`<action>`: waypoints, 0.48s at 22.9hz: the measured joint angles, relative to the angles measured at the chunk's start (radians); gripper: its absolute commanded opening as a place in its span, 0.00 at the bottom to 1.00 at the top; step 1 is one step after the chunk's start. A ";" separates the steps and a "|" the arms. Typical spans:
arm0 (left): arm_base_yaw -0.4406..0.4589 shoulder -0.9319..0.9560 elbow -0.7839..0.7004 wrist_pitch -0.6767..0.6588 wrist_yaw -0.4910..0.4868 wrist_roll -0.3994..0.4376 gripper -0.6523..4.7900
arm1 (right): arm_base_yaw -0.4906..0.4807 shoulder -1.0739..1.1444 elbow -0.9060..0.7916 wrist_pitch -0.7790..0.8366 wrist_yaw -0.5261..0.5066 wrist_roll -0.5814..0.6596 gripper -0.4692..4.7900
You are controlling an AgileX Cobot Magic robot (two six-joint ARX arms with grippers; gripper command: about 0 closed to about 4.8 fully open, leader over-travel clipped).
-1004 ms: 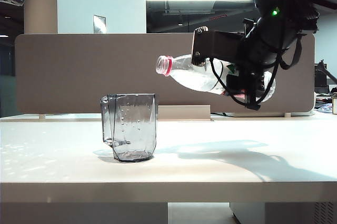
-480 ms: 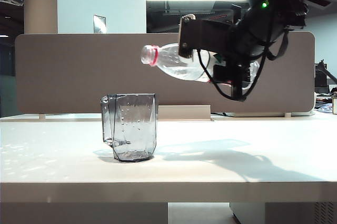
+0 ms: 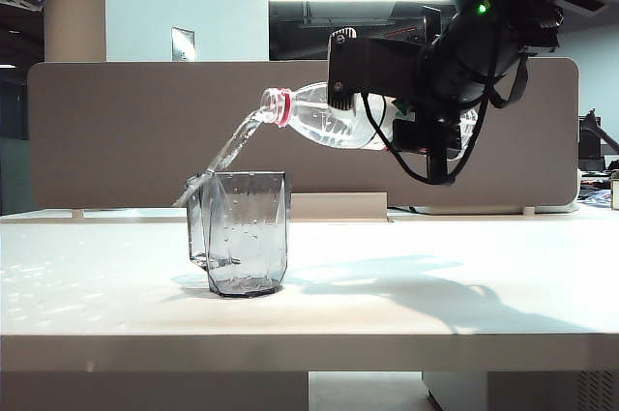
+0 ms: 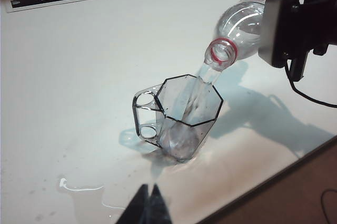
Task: Pick up the mineral water bottle on the table and pour water into the mug until it's half full.
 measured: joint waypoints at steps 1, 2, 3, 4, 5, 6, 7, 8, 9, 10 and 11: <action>0.000 0.000 0.000 0.000 0.000 0.000 0.11 | 0.000 0.000 0.001 0.000 0.000 -0.005 0.47; 0.000 0.000 0.000 0.000 0.000 0.000 0.11 | 0.000 0.000 0.003 -0.002 0.000 -0.008 0.47; 0.000 0.000 0.000 0.000 0.000 0.000 0.11 | 0.000 0.001 0.008 -0.003 0.001 -0.010 0.47; 0.000 0.000 0.000 0.000 0.000 0.000 0.11 | 0.000 0.002 0.025 -0.011 0.003 -0.011 0.47; 0.000 0.000 0.000 0.000 0.000 0.000 0.11 | 0.000 0.002 0.038 -0.013 0.004 -0.011 0.47; 0.000 0.000 0.000 0.000 0.000 0.000 0.11 | 0.000 0.002 0.048 -0.015 0.004 -0.011 0.47; 0.000 0.000 0.000 0.000 0.000 0.000 0.11 | -0.001 0.001 0.061 -0.015 0.005 -0.011 0.47; 0.000 0.000 0.000 0.000 0.000 0.000 0.11 | -0.002 0.001 0.070 -0.015 0.006 -0.011 0.47; 0.000 0.000 0.000 0.000 0.000 0.000 0.11 | -0.003 0.001 0.075 -0.014 0.006 -0.011 0.47; 0.000 0.000 0.000 0.000 0.000 0.000 0.11 | -0.006 0.001 0.077 -0.015 0.006 -0.011 0.47; 0.000 0.000 0.000 0.000 0.000 0.000 0.11 | -0.007 0.001 0.077 -0.016 0.006 -0.011 0.47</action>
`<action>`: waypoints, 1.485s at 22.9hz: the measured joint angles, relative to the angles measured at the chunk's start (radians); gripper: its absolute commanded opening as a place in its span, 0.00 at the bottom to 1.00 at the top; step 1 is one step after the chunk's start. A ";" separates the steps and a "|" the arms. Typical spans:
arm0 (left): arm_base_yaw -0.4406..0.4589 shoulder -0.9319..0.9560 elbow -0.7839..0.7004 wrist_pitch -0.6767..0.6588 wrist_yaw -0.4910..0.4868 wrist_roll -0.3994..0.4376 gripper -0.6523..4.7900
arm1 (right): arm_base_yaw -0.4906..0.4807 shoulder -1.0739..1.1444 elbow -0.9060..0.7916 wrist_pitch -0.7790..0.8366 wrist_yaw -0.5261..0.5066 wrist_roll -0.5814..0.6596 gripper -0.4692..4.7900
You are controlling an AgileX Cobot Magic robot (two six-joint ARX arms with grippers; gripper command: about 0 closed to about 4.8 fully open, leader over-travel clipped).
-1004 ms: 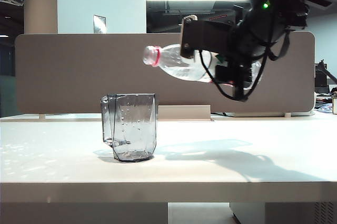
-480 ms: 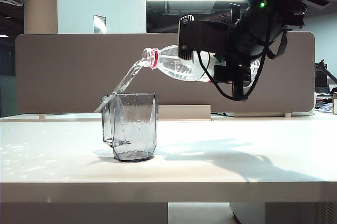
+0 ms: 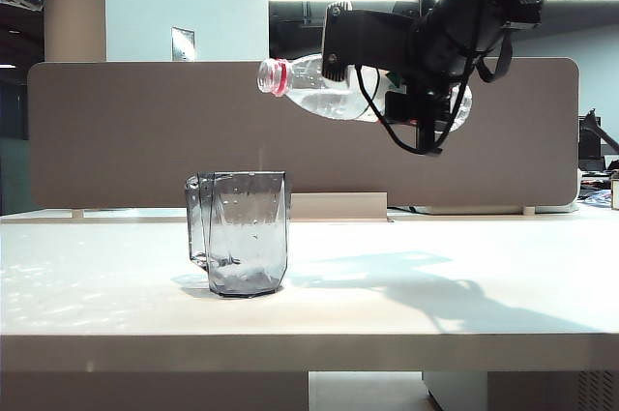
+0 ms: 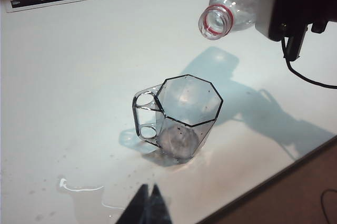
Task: Pick up the mineral water bottle on the table and pour water into the mug until it's half full.
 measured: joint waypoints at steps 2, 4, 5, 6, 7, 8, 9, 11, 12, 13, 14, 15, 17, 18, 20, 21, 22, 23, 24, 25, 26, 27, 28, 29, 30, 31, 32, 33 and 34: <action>0.000 0.000 0.000 0.000 0.000 0.000 0.11 | -0.002 0.000 -0.001 -0.011 0.001 0.000 0.47; 0.000 0.000 0.000 0.000 0.000 0.000 0.11 | -0.006 0.000 -0.001 -0.028 0.001 0.000 0.47; 0.000 0.000 0.000 0.000 0.000 0.000 0.11 | -0.006 0.000 -0.001 -0.033 0.001 0.000 0.47; 0.000 0.000 0.000 0.000 0.000 0.000 0.11 | -0.006 0.000 -0.001 -0.038 0.001 -0.001 0.47; 0.000 0.000 0.000 0.000 0.000 0.000 0.11 | -0.007 0.000 -0.001 -0.041 0.002 -0.001 0.47; 0.000 0.000 0.000 0.000 0.000 0.000 0.11 | -0.007 0.000 -0.001 -0.044 0.002 -0.001 0.47; 0.000 0.000 0.000 0.000 0.000 0.000 0.11 | -0.007 0.000 -0.001 -0.045 0.001 -0.002 0.47; 0.000 0.000 0.000 0.000 0.000 0.000 0.11 | -0.007 0.000 -0.001 -0.045 0.001 -0.009 0.47; 0.000 0.000 0.000 0.000 0.000 0.000 0.11 | -0.007 0.000 -0.001 -0.045 0.001 -0.014 0.47; 0.000 0.000 0.000 0.000 0.000 0.000 0.11 | -0.007 0.000 -0.001 -0.045 0.002 -0.030 0.47; 0.000 0.000 0.000 0.000 0.000 0.000 0.11 | -0.007 0.000 -0.001 -0.046 0.003 -0.040 0.47; 0.000 0.000 0.000 0.000 0.000 0.000 0.11 | -0.007 0.000 -0.001 -0.048 0.006 -0.047 0.47; 0.000 0.000 0.000 0.000 0.000 0.000 0.11 | -0.007 0.000 -0.001 -0.050 0.019 -0.058 0.47; 0.000 0.000 0.000 0.000 0.000 0.000 0.11 | -0.007 0.000 -0.001 -0.052 0.021 -0.063 0.47; 0.000 0.000 0.000 0.000 0.000 0.000 0.11 | -0.008 0.000 -0.001 -0.052 0.024 -0.081 0.47; 0.000 0.000 0.000 0.000 0.000 0.000 0.11 | -0.008 0.000 -0.001 -0.052 0.025 -0.086 0.47; 0.000 0.000 0.000 0.000 0.000 0.000 0.11 | -0.008 0.000 -0.001 -0.052 0.025 -0.090 0.47; 0.000 0.000 0.000 0.000 0.000 0.000 0.11 | -0.008 0.000 -0.001 -0.052 0.025 -0.091 0.47; 0.000 0.000 0.000 0.000 0.000 0.000 0.11 | -0.008 0.000 -0.001 -0.052 0.028 -0.092 0.47; 0.000 0.000 0.000 0.000 0.000 0.000 0.11 | -0.008 0.000 -0.001 -0.052 0.034 -0.093 0.47; 0.000 0.000 0.000 0.000 0.000 0.000 0.11 | -0.008 0.000 -0.001 -0.052 0.043 -0.094 0.47; 0.000 0.000 0.000 0.000 0.000 0.000 0.11 | -0.008 0.000 -0.001 -0.052 0.047 -0.094 0.47; 0.000 0.000 0.000 0.000 0.000 0.000 0.11 | -0.008 0.000 -0.001 -0.052 0.056 -0.095 0.47; 0.000 0.000 0.000 0.000 0.000 0.000 0.11 | -0.008 0.000 -0.001 -0.052 0.063 -0.097 0.47; 0.000 0.000 0.000 0.000 0.000 0.000 0.11 | -0.012 0.000 -0.001 -0.052 0.066 -0.102 0.47; 0.000 0.000 0.000 0.000 0.000 0.000 0.11 | -0.014 0.000 -0.001 -0.052 0.066 -0.108 0.47; 0.000 0.000 0.000 0.000 0.000 0.000 0.11 | -0.018 0.000 -0.001 -0.052 0.066 -0.111 0.47; 0.000 0.000 0.000 0.000 0.000 0.000 0.11 | -0.020 0.000 -0.001 -0.052 0.066 -0.114 0.47; 0.000 0.000 0.000 0.000 0.000 0.000 0.11 | -0.020 0.000 -0.001 -0.052 0.066 -0.115 0.47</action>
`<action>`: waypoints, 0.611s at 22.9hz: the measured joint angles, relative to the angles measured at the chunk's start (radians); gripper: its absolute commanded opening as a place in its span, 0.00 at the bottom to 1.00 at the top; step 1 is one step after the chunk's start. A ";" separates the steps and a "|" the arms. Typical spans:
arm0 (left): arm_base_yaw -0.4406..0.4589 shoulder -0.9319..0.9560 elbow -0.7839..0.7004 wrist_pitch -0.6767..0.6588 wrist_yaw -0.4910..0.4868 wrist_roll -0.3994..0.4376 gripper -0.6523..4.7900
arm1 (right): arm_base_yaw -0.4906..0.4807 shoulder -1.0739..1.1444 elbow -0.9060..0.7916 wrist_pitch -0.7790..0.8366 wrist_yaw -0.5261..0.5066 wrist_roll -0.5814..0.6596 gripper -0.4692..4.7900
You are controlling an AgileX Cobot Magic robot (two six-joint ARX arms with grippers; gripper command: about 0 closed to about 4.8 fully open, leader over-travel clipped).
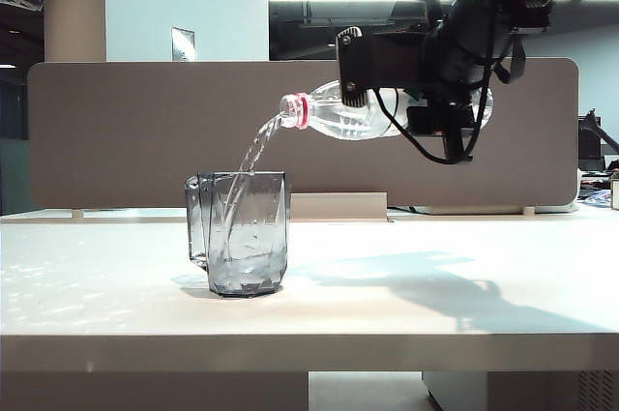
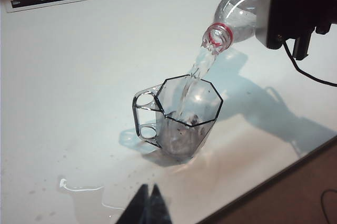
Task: Pick up the mineral water bottle on the table and pour water into the mug until it's half full.
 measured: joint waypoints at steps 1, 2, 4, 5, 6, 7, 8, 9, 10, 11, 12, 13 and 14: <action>0.000 0.000 0.000 0.000 0.000 0.000 0.11 | -0.002 0.000 0.000 0.000 0.003 -0.002 0.47; 0.000 0.000 0.000 0.000 0.000 0.000 0.11 | -0.002 0.000 0.000 0.002 0.005 -0.002 0.47; 0.000 0.000 0.000 0.000 0.000 0.000 0.11 | -0.002 0.000 0.000 0.008 0.003 -0.002 0.47; 0.000 0.000 0.000 0.000 0.000 0.000 0.11 | -0.001 0.000 0.000 0.016 0.003 -0.002 0.47; 0.000 0.000 0.000 0.000 0.000 0.000 0.11 | 0.000 0.000 0.000 0.029 0.003 -0.002 0.47; 0.000 0.000 0.000 0.000 0.000 0.000 0.11 | 0.000 0.000 0.000 0.033 0.003 -0.002 0.47; 0.000 0.000 0.000 0.000 0.000 0.000 0.11 | -0.001 0.000 0.000 0.034 0.003 -0.002 0.47; 0.000 0.000 0.000 0.000 0.000 0.000 0.11 | -0.001 0.000 0.000 0.033 0.003 -0.002 0.47; 0.000 0.000 0.000 0.000 0.000 0.000 0.11 | -0.001 0.000 0.000 0.032 0.003 -0.002 0.47; 0.000 0.000 0.000 0.000 0.000 0.000 0.11 | -0.001 0.000 0.000 0.031 0.003 -0.002 0.47; 0.000 0.000 0.000 0.000 0.000 0.000 0.11 | -0.001 0.000 0.000 0.032 0.003 -0.002 0.47; 0.000 0.000 0.000 0.000 0.000 0.000 0.11 | -0.001 0.000 0.000 0.032 0.003 -0.002 0.47; 0.000 0.000 0.000 0.000 0.000 0.000 0.11 | -0.001 0.000 0.000 0.032 0.003 -0.002 0.47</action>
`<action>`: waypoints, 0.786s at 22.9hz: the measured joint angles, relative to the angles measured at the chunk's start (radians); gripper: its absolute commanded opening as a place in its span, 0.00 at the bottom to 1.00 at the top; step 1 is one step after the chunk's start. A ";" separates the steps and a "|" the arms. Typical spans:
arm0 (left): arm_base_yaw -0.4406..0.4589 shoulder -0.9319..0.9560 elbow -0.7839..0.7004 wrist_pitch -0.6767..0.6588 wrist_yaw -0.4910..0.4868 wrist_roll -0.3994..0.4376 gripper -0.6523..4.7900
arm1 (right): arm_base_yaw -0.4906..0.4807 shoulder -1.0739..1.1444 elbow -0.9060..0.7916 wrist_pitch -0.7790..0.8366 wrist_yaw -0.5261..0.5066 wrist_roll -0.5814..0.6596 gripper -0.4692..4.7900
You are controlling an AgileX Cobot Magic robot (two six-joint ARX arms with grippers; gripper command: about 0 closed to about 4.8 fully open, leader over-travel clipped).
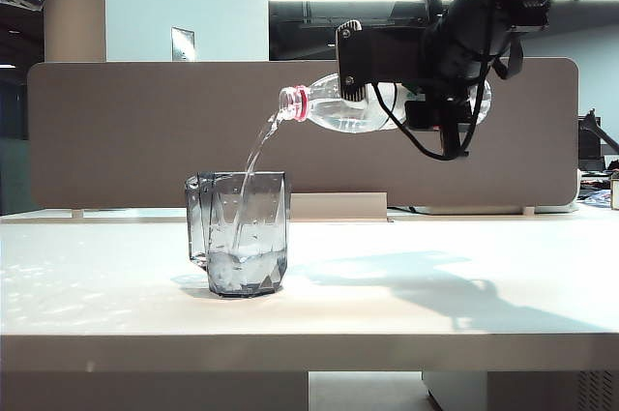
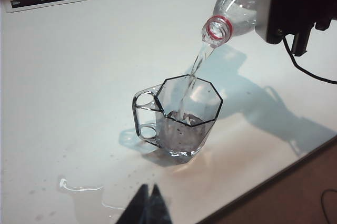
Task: Pick up the mineral water bottle on the table and pour water into the mug until it's half full.
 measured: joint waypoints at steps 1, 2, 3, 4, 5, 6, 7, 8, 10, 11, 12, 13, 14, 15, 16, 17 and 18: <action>0.000 0.000 0.000 0.000 0.000 0.000 0.11 | 0.000 0.000 0.000 0.000 0.000 0.000 0.47; 0.000 0.000 0.000 0.000 0.000 0.000 0.11 | 0.000 0.000 0.000 0.000 0.000 -0.005 0.47; 0.000 0.000 0.000 0.000 0.000 0.000 0.11 | 0.000 0.000 0.000 0.000 0.000 -0.013 0.47; 0.000 0.000 0.000 0.000 0.000 0.000 0.11 | 0.000 0.000 0.000 0.001 0.000 -0.021 0.47; 0.000 0.000 0.000 0.000 0.000 0.000 0.11 | 0.000 0.000 0.000 0.001 0.000 -0.031 0.47; 0.000 0.000 0.000 0.000 0.000 0.000 0.11 | 0.000 0.000 0.000 0.001 0.000 -0.039 0.47; 0.000 0.000 0.000 0.000 0.000 0.000 0.11 | 0.000 0.000 0.000 0.001 0.000 -0.043 0.47; 0.000 0.000 0.000 0.000 0.000 0.000 0.11 | 0.000 0.000 0.000 0.002 0.000 -0.045 0.47; 0.000 0.000 0.000 0.000 0.000 0.000 0.11 | 0.000 0.000 0.000 0.011 0.000 -0.049 0.47; 0.000 0.000 0.000 0.000 0.000 0.000 0.11 | 0.000 0.000 0.000 0.020 0.000 -0.050 0.47; 0.000 0.000 0.000 0.000 0.000 0.000 0.11 | 0.000 0.000 0.000 0.027 0.000 -0.053 0.47; 0.000 0.000 0.000 0.000 0.000 0.000 0.11 | 0.000 0.000 0.000 0.038 0.000 -0.056 0.47; 0.000 0.000 0.000 0.000 0.000 0.000 0.11 | 0.000 0.000 0.000 0.053 0.000 -0.057 0.47; 0.000 0.000 0.000 0.000 0.000 0.000 0.11 | 0.000 0.000 0.000 0.064 0.000 -0.058 0.47; 0.000 0.000 0.000 0.000 0.000 0.000 0.11 | 0.000 0.000 0.000 0.073 0.001 -0.058 0.47; 0.000 0.000 0.000 0.000 0.000 0.000 0.11 | 0.000 -0.001 0.000 0.082 0.001 -0.058 0.47; 0.000 0.000 0.000 0.000 0.000 0.000 0.11 | 0.000 -0.002 0.000 0.082 0.000 -0.058 0.47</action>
